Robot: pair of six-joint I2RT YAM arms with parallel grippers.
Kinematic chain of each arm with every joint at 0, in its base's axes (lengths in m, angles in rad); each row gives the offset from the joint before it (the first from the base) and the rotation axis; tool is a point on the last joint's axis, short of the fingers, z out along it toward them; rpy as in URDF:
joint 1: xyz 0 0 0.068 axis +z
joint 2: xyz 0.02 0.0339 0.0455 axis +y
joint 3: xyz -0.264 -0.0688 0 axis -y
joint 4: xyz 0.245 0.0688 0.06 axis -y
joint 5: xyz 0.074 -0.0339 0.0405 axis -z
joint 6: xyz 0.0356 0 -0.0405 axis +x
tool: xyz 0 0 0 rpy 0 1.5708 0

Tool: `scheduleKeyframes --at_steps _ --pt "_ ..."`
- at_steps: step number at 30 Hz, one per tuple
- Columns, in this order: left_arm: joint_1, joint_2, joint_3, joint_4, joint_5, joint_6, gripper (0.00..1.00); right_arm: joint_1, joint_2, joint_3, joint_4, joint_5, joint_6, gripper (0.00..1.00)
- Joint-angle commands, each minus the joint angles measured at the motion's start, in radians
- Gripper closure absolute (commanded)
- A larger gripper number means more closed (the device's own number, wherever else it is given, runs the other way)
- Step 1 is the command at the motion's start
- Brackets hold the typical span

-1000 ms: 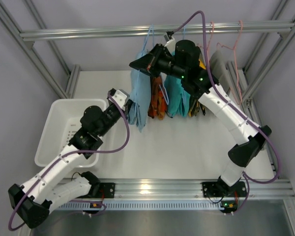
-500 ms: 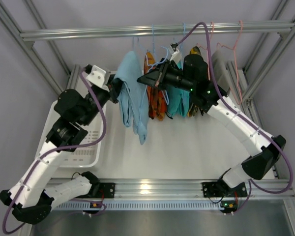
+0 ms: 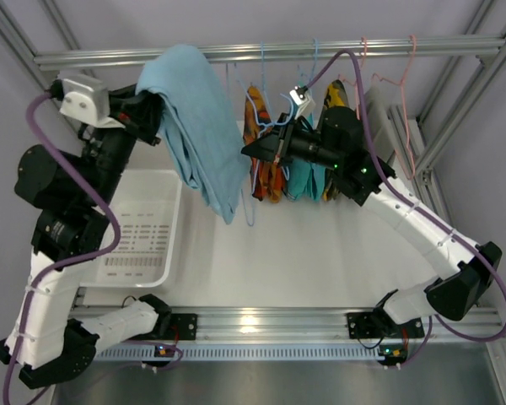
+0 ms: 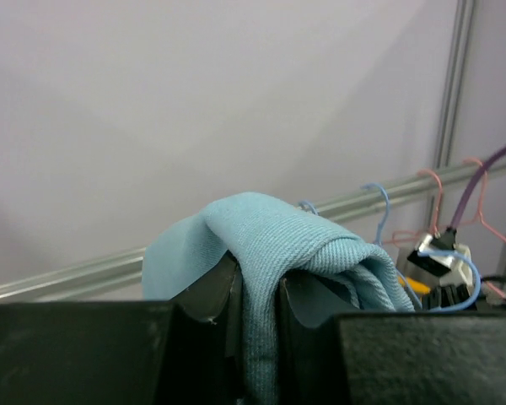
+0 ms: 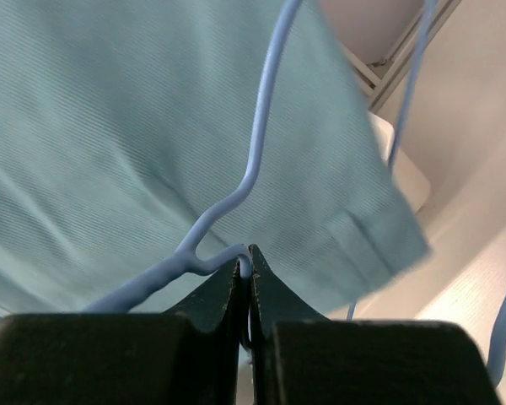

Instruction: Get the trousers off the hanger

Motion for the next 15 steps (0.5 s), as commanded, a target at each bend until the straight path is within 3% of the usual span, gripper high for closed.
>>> scheduleKeyframes --at_steps 1,7,15 --pt "0.041 -0.045 0.132 0.219 -0.04 0.001 1.0 -0.011 -0.036 0.004 0.046 -0.007 -0.05 1.0" --pt "0.112 -0.118 0.109 0.155 -0.127 0.075 1.0 -0.007 -0.047 0.02 0.058 -0.05 -0.061 1.0" --pt "0.232 -0.335 -0.164 0.149 -0.287 0.299 1.0 0.01 -0.106 -0.002 0.057 -0.118 -0.108 1.0"
